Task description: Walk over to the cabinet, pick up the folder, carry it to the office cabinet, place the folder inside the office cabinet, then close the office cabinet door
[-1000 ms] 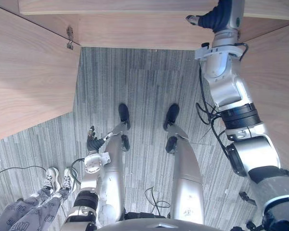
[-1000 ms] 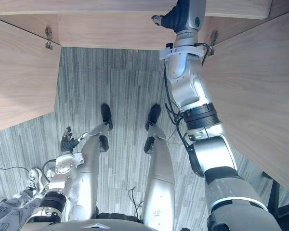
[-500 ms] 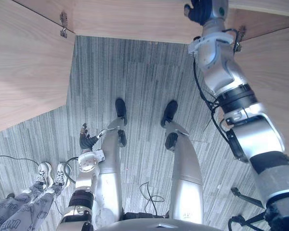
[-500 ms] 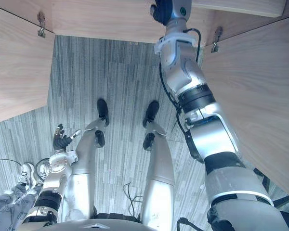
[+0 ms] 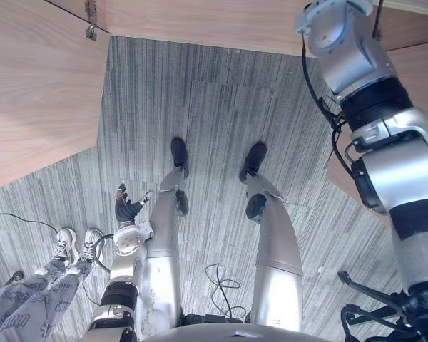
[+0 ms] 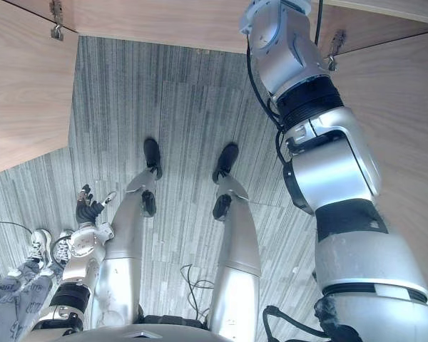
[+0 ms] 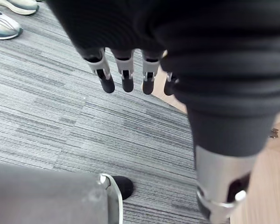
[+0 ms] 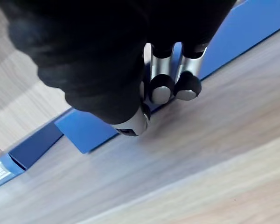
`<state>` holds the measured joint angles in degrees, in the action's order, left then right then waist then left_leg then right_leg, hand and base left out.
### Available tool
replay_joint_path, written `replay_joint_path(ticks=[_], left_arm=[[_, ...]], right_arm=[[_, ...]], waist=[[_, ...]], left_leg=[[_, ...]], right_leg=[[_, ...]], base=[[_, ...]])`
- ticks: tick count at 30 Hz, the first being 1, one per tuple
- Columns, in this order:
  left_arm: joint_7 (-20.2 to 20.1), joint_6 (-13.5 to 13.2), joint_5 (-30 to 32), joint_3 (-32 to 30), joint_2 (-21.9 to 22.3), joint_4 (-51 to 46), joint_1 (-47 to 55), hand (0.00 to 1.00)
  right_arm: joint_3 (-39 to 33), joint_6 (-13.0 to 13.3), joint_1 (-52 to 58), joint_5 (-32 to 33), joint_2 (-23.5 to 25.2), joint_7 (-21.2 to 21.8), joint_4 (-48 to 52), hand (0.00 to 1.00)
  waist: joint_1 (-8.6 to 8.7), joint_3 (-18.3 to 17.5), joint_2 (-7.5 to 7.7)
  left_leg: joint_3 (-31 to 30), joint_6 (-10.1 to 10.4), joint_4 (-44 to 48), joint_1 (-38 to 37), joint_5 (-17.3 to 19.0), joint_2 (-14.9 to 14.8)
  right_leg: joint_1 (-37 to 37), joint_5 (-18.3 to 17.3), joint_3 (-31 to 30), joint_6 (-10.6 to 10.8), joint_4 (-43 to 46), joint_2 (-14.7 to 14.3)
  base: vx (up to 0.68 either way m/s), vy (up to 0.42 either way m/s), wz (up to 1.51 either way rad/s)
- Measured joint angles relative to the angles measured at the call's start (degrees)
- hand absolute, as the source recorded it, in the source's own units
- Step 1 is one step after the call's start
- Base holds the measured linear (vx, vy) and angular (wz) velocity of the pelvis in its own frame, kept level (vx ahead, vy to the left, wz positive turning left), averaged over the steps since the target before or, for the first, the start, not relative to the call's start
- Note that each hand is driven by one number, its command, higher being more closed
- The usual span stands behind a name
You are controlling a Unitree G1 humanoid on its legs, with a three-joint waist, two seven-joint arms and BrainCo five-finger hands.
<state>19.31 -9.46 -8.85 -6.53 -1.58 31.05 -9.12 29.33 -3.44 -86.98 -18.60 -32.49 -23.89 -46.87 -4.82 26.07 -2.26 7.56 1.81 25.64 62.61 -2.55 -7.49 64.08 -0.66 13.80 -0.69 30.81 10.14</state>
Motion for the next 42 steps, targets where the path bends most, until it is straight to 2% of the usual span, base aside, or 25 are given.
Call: replay_joint_path(ticks=[4,9,18,26,32,36,39,42], left_arm=[[-0.01,-0.39,-0.26,-0.03,0.0,-0.05,1.06,0.0],[-0.04,-0.54,-1.14,0.0,0.3,-0.03,1.12,0.0],[-0.06,-1.24,-2.3,-0.18,0.66,-0.13,2.04,0.0],[-0.11,-1.55,-2.34,-0.73,1.28,-0.03,2.1,0.0],[-0.11,-1.56,-2.34,-2.52,1.74,0.03,2.2,0.0],[-0.11,-1.4,-2.35,-3.04,2.84,0.06,2.17,0.0],[-0.05,-0.79,-2.57,-4.83,3.99,1.38,1.95,0.0],[0.02,-0.41,-3.37,-5.15,3.44,1.48,1.89,0.0]], right_arm=[[1.94,0.09,-1.91,1.0,-0.98,0.2,-2.64,1.0],[3.76,0.74,-5.27,3.31,-3.02,1.47,-4.77,1.0],[6.5,1.69,-10.43,10.13,-6.57,1.55,-6.7,1.0],[7.53,2.51,-12.89,16.74,-6.6,2.34,-12.64,1.0],[6.64,2.74,-12.87,19.68,-7.75,2.02,-12.59,1.0],[0.88,3.16,-11.48,23.42,-7.43,1.91,-12.01,1.0],[-5.81,3.01,-4.93,25.74,-6.09,0.61,-5.48,1.0],[-9.56,3.01,4.41,26.3,-3.21,-1.42,9.82,1.0]], waist=[[-0.08,0.0,0.0],[-0.19,0.0,0.0],[-1.32,0.0,-0.01],[-1.68,0.0,-0.04],[-1.52,0.01,-0.09],[-1.54,0.01,-0.09],[-1.23,0.01,-0.09],[-0.8,0.01,-0.09]], left_leg=[[-0.25,0.33,-2.34,-0.64,-1.22,0.22],[-1.25,1.06,-7.9,-1.88,-4.52,0.94],[-1.7,1.65,-16.83,-3.68,-9.74,2.47],[-2.76,2.3,-19.61,-4.69,-11.41,3.03],[-1.29,2.53,-22.7,-5.64,-13.76,2.95],[-0.98,1.97,-21.18,-5.58,-13.84,2.86],[-0.93,1.67,-15.94,-5.33,-10.9,1.88],[-0.42,1.75,-8.27,-5.36,-6.24,-0.4]], right_leg=[[-0.13,0.08,0.56,-0.13,-0.69,0.02],[-0.16,0.1,2.19,-0.67,-1.54,0.46],[2.06,-1.28,3.4,-1.49,0.25,2.04],[2.21,-2.27,4.49,-1.99,1.78,2.96],[2.98,-3.09,4.82,-1.86,2.91,3.69],[2.85,-2.66,4.35,-2.26,3.42,3.66],[0.8,-2.41,4.05,-2.32,2.78,2.84],[-2.35,-2.23,3.37,-2.26,1.93,0.8]], base=[[0.0,-0.039,0.09],[0.01,-0.042,0.19],[0.0,-0.055,0.17],[-0.01,-0.061,0.12],[-0.02,-0.071,0.09],[-0.03,-0.082,-0.04],[-0.04,-0.088,-0.23],[-0.02,-0.073,-0.45]])
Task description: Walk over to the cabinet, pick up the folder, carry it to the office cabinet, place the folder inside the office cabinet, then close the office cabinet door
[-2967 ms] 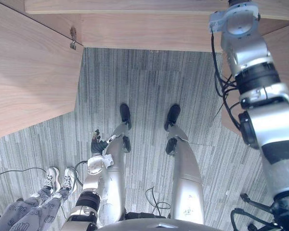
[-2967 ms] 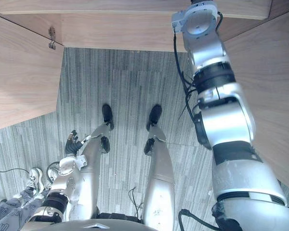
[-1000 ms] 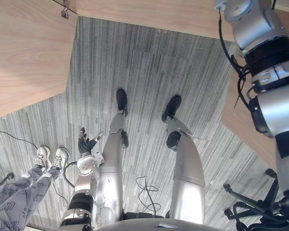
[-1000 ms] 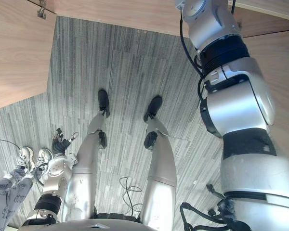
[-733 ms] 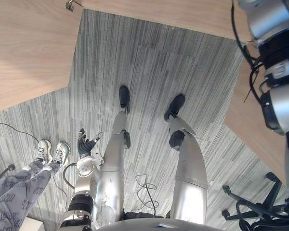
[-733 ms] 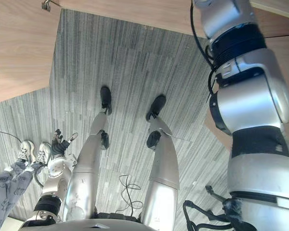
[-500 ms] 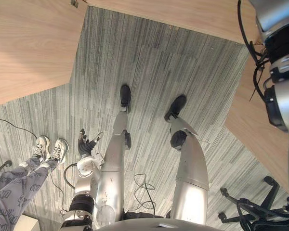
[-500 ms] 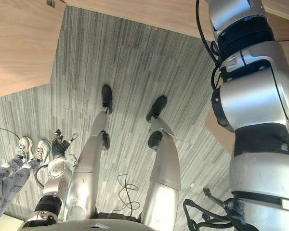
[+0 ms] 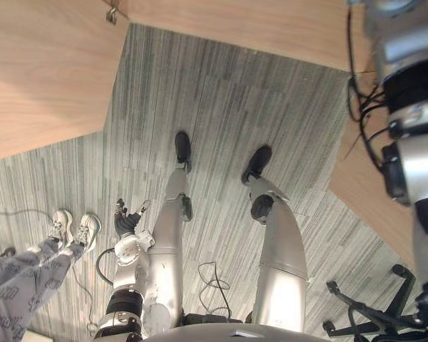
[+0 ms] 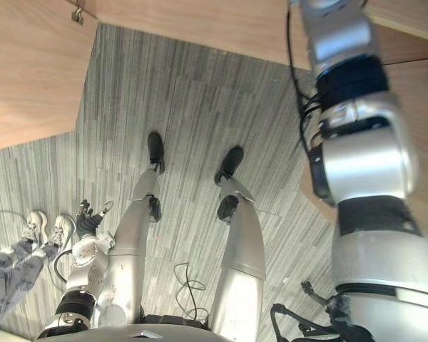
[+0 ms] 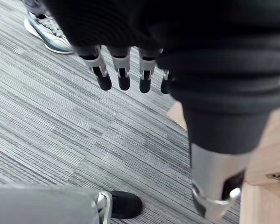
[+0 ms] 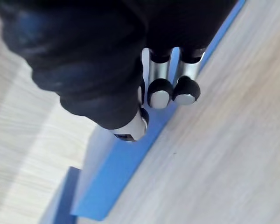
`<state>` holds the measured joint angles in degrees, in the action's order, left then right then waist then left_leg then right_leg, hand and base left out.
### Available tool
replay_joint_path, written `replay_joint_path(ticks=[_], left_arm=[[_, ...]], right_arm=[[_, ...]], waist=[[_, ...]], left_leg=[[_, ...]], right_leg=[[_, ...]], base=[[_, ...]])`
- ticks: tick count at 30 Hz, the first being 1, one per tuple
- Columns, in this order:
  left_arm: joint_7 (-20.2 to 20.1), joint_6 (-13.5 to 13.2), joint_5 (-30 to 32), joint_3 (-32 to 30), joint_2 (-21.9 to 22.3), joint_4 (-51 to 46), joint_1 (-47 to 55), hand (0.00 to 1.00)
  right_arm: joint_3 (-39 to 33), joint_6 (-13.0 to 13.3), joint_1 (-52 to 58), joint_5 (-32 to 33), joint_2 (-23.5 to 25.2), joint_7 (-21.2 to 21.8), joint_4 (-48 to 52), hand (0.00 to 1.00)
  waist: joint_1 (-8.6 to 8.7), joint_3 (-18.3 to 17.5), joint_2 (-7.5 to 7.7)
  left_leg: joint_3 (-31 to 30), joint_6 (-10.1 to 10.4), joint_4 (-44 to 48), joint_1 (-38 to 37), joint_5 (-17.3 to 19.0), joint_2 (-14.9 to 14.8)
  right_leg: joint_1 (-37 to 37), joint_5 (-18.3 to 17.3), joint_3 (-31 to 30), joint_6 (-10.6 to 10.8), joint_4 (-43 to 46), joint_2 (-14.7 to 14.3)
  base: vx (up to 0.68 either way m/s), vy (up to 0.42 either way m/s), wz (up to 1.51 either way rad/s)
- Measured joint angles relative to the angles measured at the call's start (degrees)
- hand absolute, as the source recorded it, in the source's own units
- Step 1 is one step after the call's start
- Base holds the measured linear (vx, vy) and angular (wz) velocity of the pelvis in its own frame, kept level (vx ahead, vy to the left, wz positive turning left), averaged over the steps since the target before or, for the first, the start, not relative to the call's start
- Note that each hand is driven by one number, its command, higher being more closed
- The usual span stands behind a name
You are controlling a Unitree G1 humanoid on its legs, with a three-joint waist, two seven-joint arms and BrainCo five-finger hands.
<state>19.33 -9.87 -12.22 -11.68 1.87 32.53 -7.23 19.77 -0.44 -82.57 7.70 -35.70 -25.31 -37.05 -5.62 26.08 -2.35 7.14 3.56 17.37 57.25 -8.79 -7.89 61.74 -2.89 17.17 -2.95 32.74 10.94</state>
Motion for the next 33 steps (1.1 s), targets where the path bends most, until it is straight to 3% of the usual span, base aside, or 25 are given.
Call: replay_joint_path(ticks=[3,7,11,14,20,23,30,31,33], left_arm=[[-0.02,0.77,0.05,0.5,-0.72,-0.34,-0.42,0.0],[-0.15,3.11,1.94,0.63,0.03,0.15,-1.23,0.0],[-0.14,4.07,5.14,0.45,-0.16,0.66,-1.25,0.0],[-0.15,5.2,6.91,0.24,-0.02,3.18,-0.81,0.0],[-1.21,6.67,11.25,-1.2,0.12,10.12,2.54,0.0],[-1.54,7.43,13.68,1.01,-1.32,15.64,3.8,0.0],[-2.35,7.99,15.25,3.02,-5.84,20.08,4.39,0.0],[-2.34,7.94,15.25,3.09,-5.91,20.07,4.56,0.0],[-2.36,7.79,15.27,3.48,-5.82,20.08,5.65,0.0]], right_arm=[[-3.07,0.57,11.59,-1.65,3.46,-2.25,24.48,1.0],[-5.49,1.78,30.76,-8.97,6.42,-3.32,44.43,1.0],[-4.13,5.2,47.92,-14.23,12.34,-2.01,57.85,1.0],[1.33,7.64,59.63,-14.97,16.71,1.37,60.55,1.0],[7.75,9.87,79.49,-20.27,22.47,9.06,55.76,1.0],[6.17,9.99,83.95,-24.15,24.5,11.24,42.64,1.0],[-2.13,7.28,84.2,-29.99,26.44,12.81,9.98,1.0],[-2.77,6.89,83.88,-30.44,26.77,12.7,6.94,0.0],[-6.12,5.15,83.42,-30.66,28.49,12.42,-3.7,0.0]], waist=[[1.15,0.0,0.01],[2.03,-0.05,0.11],[2.68,-0.27,0.46],[3.22,-1.05,0.95],[4.46,-7.33,3.8],[4.96,-10.91,4.45],[6.02,-13.11,3.8],[6.15,-13.43,3.79],[6.22,-15.52,3.74]], left_leg=[[0.58,-0.08,5.28,-1.17,3.68,-1.69],[0.66,-0.28,7.73,-6.74,6.4,-1.93],[1.67,-0.44,10.85,-11.72,9.91,-2.76],[2.86,-0.48,12.55,-16.58,12.59,-3.61],[5.59,-0.31,9.36,-27.36,14.98,-4.31],[6.85,0.11,5.14,-32.94,14.43,-3.52],[8.8,-0.31,-3.05,-43.02,12.25,-1.55],[8.94,-0.4,-3.69,-43.93,12.13,-1.19],[9.7,-0.54,-5.8,-47.08,11.71,-0.13]], right_leg=[[-2.71,-0.58,-0.87,0.62,0.2,-1.31],[-9.27,-2.05,-0.89,1.29,0.58,-1.29],[-14.69,-2.97,-2.31,2.23,0.48,-1.94],[-19.66,-3.57,-3.3,2.92,-0.25,-2.83],[-30.02,-3.22,-4.73,3.77,-6.0,-4.53],[-35.16,-1.08,-5.77,4.29,-11.64,-5.36],[-48.45,7.8,-8.1,5.77,-29.35,-7.19],[-49.57,8.4,-8.51,5.87,-30.58,-7.12],[-53.05,10.23,-9.18,6.29,-34.43,-6.68]], base=[[-0.01,-0.059,-0.35],[0.0,-0.007,-0.03],[0.04,0.009,-0.22],[0.06,0.011,-0.27],[0.11,0.013,-0.23],[0.12,0.014,-0.2],[0.09,0.041,-0.17],[0.03,0.059,-0.14],[0.01,0.039,-0.11]])
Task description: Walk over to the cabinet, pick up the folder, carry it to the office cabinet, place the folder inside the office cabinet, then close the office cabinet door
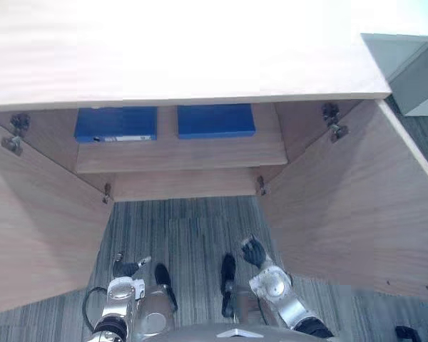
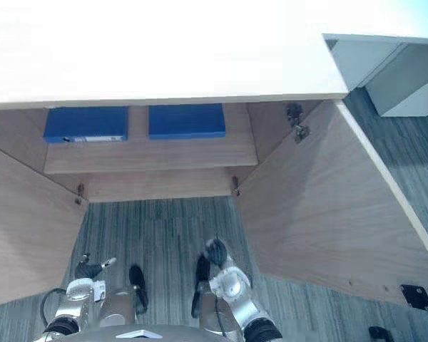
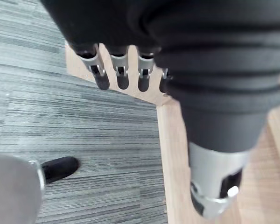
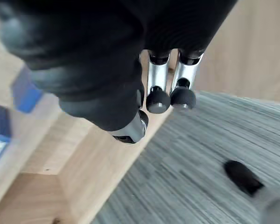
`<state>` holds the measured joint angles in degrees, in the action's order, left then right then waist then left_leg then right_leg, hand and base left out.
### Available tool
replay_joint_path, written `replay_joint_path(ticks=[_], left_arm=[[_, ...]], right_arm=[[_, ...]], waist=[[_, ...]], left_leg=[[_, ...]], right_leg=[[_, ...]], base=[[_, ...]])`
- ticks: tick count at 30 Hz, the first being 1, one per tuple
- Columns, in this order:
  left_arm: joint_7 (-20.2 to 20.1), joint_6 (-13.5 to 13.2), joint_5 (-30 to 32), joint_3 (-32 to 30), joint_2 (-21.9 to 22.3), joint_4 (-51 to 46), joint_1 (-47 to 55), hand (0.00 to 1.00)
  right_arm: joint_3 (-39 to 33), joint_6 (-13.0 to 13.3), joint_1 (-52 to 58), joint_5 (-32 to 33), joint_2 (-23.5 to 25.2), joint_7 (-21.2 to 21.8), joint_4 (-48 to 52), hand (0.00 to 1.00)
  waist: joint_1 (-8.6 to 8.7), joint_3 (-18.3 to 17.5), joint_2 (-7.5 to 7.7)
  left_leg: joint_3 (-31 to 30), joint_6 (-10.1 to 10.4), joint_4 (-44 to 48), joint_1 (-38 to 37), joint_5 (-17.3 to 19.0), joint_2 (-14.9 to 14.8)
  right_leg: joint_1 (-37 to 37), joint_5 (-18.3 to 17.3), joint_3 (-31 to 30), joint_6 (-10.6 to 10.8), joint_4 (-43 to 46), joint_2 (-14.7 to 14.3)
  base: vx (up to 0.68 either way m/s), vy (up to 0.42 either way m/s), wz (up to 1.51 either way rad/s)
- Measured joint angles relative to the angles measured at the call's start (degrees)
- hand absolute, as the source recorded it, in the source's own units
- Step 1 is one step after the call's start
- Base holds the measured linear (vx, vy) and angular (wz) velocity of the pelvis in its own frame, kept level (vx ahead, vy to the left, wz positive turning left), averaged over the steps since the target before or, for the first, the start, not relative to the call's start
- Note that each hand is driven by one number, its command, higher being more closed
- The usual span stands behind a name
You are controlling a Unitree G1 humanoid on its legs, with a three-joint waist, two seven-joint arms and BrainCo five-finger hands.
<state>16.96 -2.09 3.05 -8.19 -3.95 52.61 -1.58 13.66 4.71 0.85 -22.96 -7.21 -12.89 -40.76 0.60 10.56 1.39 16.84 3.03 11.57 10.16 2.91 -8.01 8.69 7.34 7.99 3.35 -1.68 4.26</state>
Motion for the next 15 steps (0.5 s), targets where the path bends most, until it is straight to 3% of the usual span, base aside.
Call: replay_joint_path(ticks=[5,15], left_arm=[[-0.44,-0.22,0.01,0.53,1.07,1.02,2.87,0.0],[-2.41,0.87,0.93,0.48,1.65,5.48,5.16,0.0]], right_arm=[[-8.38,-2.03,-0.35,0.53,2.25,-1.15,-11.91,0.0],[-18.32,-4.37,1.38,7.46,2.21,-2.49,-16.87,0.0]], waist=[[-0.03,-3.2,0.29],[0.12,-6.73,1.3]], left_leg=[[-0.92,0.58,-4.37,-4.9,-0.69,2.92],[-4.21,-0.03,-14.3,-12.45,-3.13,6.5]], right_leg=[[-3.07,0.85,-1.76,0.66,-2.97,1.29],[-5.37,0.6,-4.29,1.19,-3.29,2.3]], base=[[-0.06,0.047,-0.16],[-0.03,0.023,-0.12]])
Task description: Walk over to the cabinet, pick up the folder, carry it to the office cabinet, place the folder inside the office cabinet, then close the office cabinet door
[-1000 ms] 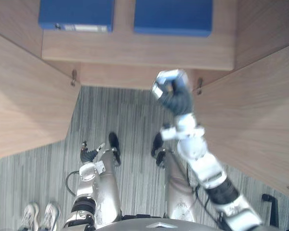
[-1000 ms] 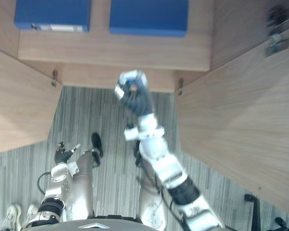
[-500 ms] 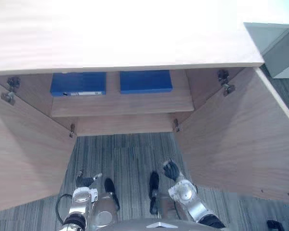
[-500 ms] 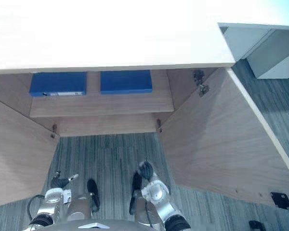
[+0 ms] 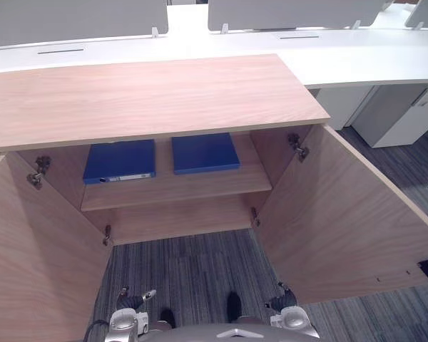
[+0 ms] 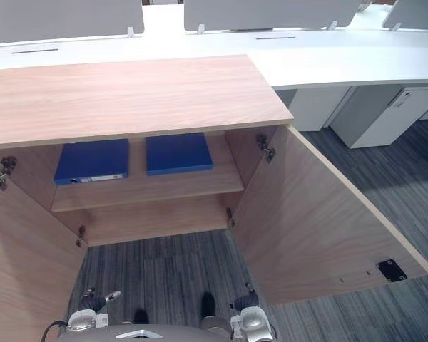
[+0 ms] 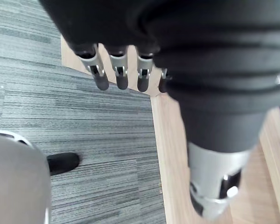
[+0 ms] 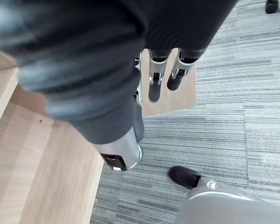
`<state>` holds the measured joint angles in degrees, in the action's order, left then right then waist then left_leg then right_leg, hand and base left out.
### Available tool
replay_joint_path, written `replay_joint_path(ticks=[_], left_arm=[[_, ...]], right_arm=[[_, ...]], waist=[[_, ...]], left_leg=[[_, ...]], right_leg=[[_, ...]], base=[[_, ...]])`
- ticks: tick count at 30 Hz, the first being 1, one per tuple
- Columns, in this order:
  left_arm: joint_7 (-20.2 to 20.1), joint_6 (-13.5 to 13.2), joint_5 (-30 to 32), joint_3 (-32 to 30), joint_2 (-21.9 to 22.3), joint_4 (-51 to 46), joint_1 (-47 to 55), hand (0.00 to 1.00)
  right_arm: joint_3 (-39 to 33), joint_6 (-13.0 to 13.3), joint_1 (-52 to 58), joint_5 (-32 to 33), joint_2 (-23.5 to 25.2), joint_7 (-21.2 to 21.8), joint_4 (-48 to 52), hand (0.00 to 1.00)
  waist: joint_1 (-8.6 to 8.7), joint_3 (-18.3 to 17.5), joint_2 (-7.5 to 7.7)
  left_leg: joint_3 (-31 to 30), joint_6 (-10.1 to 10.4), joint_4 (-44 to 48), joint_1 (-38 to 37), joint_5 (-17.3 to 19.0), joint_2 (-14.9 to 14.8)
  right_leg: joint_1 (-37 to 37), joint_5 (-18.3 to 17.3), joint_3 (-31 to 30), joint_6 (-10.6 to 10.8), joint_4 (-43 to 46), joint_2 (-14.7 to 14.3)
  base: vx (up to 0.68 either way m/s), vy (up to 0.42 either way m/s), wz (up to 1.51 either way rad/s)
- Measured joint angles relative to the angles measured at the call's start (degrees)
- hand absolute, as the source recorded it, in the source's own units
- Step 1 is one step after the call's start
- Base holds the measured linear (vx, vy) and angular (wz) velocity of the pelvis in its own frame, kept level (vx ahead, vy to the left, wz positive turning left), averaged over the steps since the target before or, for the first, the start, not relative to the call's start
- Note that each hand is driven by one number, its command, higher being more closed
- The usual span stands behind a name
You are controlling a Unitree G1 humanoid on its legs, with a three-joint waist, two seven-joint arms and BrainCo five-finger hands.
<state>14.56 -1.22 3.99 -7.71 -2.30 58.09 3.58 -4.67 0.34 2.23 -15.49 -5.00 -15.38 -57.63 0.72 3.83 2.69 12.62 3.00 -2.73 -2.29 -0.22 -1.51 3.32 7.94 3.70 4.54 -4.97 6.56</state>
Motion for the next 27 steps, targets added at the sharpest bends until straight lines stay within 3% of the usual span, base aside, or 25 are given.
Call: replay_joint_path(ticks=[10,15,21,27], left_arm=[[-1.06,0.44,0.91,-0.01,-0.04,1.72,-0.03,0.0],[-1.14,1.23,1.41,-0.08,-0.96,1.67,0.06,0.0],[-1.26,1.24,1.92,-0.03,-1.86,1.53,-0.01,0.0],[-2.21,1.18,2.7,1.69,-1.8,1.4,-0.28,0.0]], right_arm=[[-8.18,-0.58,2.8,8.38,0.97,0.1,0.49,0.0],[-16.14,-0.04,7.03,16.89,2.16,-0.32,13.91,0.0],[-23.07,1.88,7.21,21.93,2.03,-2.43,27.79,0.0],[-27.72,3.29,2.24,23.09,-3.24,-4.74,33.15,0.0]], waist=[[1.47,-0.75,-0.34],[3.34,-1.44,-0.99],[5.67,-1.79,-1.28],[7.75,-1.8,-3.21]], left_leg=[[4.69,-0.07,-1.48,-4.87,0.69,0.28],[9.58,-0.46,2.8,-5.5,4.72,-0.2],[15.05,0.08,5.67,-6.2,8.02,-1.11],[19.25,0.23,6.64,-6.21,9.63,-1.33]], right_leg=[[-1.33,0.2,-4.93,0.92,0.34,-1.02],[-1.08,0.38,-9.76,0.99,0.36,-1.88],[0.06,0.31,-14.91,0.32,0.35,-3.05],[1.85,0.68,-18.61,0.27,0.35,-4.0]], base=[[0.05,0.015,-0.28],[0.03,0.01,-0.47],[-0.02,-0.003,-0.54],[-0.01,-0.017,-0.35]])
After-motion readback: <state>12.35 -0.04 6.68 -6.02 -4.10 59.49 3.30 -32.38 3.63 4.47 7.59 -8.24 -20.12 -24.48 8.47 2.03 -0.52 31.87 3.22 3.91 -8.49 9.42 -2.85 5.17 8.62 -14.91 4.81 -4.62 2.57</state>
